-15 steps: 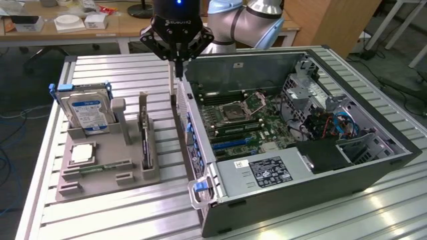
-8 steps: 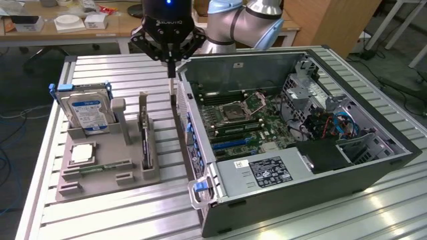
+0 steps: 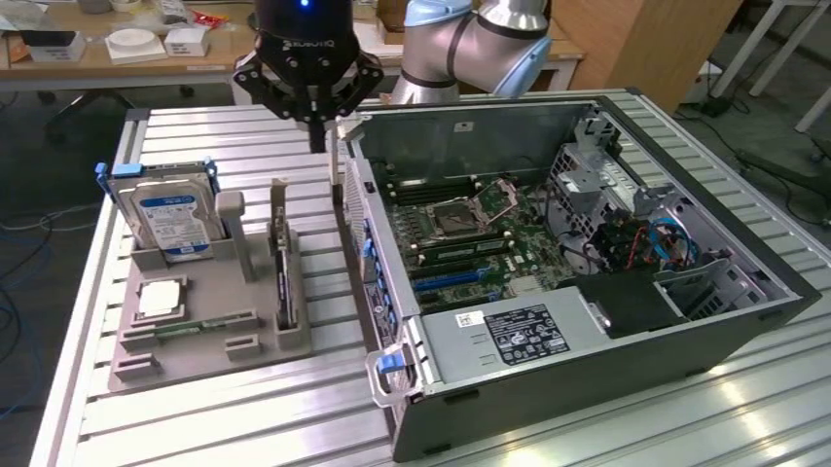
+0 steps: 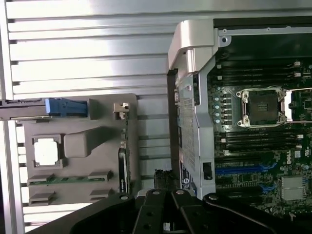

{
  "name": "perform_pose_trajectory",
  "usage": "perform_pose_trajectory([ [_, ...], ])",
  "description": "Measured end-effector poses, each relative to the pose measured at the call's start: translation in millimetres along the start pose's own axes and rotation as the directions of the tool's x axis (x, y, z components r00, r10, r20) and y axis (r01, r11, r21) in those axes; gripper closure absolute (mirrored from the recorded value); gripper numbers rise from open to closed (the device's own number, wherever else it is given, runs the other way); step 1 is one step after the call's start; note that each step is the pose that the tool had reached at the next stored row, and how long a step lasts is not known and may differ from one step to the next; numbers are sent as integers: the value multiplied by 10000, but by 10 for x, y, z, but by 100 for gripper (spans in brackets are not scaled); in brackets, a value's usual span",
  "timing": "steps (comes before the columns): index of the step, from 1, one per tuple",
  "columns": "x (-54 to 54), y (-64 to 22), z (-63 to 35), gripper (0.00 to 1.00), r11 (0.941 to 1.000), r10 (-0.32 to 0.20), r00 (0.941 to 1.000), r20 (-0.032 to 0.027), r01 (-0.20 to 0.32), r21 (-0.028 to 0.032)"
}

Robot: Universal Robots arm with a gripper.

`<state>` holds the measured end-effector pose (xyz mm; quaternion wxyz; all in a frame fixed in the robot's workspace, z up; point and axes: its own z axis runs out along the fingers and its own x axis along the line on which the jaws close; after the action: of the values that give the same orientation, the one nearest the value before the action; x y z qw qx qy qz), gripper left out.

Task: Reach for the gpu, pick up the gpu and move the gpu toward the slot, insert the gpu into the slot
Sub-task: 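Reach for the gpu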

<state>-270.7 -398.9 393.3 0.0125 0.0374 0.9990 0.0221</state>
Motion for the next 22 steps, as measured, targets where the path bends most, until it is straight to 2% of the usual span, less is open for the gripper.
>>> perform_pose_trajectory([
  [22,434,-32,-11,90,10000,1,10000,0,-1,0],
])
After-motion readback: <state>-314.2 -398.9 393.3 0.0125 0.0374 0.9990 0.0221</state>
